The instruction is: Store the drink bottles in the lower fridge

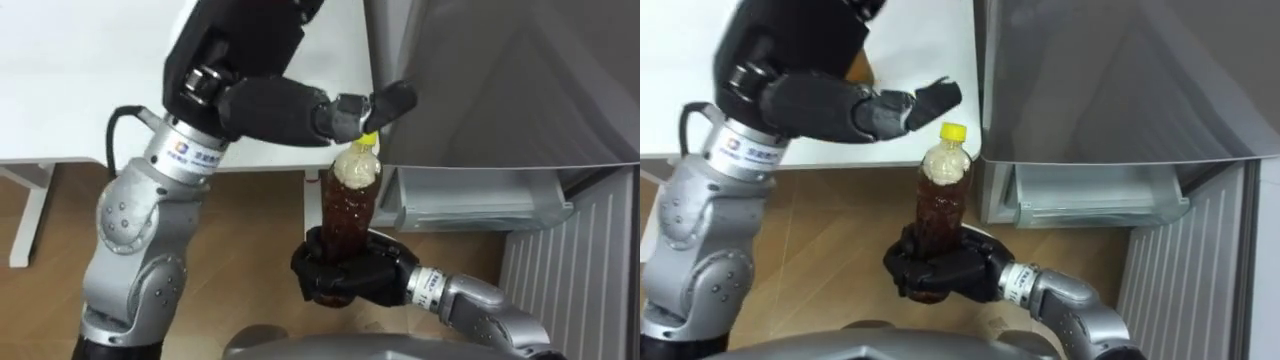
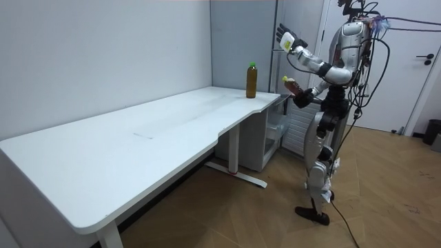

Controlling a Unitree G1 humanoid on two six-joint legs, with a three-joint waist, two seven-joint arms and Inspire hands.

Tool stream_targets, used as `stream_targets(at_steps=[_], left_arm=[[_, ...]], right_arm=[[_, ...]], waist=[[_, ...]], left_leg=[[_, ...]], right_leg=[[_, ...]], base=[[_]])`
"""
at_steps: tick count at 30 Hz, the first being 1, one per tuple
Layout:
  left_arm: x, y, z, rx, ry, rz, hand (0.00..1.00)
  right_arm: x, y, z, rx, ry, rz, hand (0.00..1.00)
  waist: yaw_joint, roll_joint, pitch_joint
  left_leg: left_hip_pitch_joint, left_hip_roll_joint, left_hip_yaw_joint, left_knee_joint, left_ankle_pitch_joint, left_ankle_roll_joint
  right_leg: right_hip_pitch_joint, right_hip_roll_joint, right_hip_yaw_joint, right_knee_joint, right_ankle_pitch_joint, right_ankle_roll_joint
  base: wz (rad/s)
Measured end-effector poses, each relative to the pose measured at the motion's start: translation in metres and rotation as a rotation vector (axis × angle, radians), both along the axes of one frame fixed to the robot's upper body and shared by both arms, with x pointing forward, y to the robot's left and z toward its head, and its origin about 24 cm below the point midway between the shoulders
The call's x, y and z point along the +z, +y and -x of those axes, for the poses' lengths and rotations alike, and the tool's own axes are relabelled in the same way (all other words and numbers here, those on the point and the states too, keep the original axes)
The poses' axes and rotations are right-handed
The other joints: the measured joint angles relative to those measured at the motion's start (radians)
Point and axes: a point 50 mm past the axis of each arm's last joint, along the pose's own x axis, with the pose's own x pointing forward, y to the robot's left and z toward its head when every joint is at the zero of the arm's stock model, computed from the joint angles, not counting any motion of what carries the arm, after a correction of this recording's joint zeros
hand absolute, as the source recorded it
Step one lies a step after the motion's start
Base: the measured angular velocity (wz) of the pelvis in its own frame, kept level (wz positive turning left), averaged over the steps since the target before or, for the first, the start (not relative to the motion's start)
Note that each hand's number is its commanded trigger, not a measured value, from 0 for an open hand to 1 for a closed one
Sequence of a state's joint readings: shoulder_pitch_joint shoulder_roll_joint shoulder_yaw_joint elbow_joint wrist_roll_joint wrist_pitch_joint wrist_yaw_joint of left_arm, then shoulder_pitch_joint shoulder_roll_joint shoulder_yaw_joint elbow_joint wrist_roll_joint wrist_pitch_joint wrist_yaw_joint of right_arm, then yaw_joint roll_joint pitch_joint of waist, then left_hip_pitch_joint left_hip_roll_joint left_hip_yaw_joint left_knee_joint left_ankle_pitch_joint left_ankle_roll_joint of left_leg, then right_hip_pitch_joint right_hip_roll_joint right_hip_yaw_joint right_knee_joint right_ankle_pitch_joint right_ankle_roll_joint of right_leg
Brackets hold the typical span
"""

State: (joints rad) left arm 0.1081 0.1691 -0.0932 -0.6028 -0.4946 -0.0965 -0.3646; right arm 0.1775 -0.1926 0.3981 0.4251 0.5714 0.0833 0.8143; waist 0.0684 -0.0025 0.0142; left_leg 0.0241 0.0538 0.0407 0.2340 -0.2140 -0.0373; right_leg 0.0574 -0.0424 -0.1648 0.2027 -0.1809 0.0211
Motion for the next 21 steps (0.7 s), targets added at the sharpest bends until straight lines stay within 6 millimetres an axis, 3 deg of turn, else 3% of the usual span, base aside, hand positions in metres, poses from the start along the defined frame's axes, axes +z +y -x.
stream_targets(at_steps=[5, 13, 15, 21], left_arm=[[0.017, 0.027, 0.002, 0.174, -0.097, 0.033, 0.0], [0.043, 0.078, 0.015, 0.635, -0.269, 0.058, 0.0], [0.05, 0.1, 0.026, 0.796, -0.317, 0.078, 0.0], [0.057, 0.148, 0.056, 1.199, -0.404, 0.19, 0.0]], right_arm=[[-0.011, -0.019, 0.003, -0.065, 0.034, 0.058, 1.0], [-0.027, -0.048, 0.031, -0.142, 0.102, 0.208, 1.0], [-0.03, -0.059, 0.041, -0.196, 0.113, 0.24, 1.0], [-0.049, -0.08, 0.077, -0.329, 0.269, 0.323, 1.0]], waist=[[0.041, 0.004, -0.0002], [0.116, 0.032, -0.0087], [0.132, 0.038, -0.012], [0.167, 0.023, -0.0136]], left_leg=[[0.008, 0.0, 0.003, 0.0, 0.0, 0.0], [0.028, -0.002, -0.005, -0.005, 0.0, 0.0], [0.041, -0.004, -0.003, -0.015, 0.001, 0.0], [0.072, -0.012, -0.014, -0.032, 0.001, 0.001]], right_leg=[[0.009, 0.0, 0.004, -0.001, 0.0, 0.0], [0.032, -0.001, -0.005, -0.018, 0.0, 0.0], [0.041, -0.002, -0.004, -0.027, 0.0, 0.001], [0.069, -0.007, -0.01, -0.038, -0.01, 0.006]], base=[[-0.01], [0.01], [0.0], [0.03]])
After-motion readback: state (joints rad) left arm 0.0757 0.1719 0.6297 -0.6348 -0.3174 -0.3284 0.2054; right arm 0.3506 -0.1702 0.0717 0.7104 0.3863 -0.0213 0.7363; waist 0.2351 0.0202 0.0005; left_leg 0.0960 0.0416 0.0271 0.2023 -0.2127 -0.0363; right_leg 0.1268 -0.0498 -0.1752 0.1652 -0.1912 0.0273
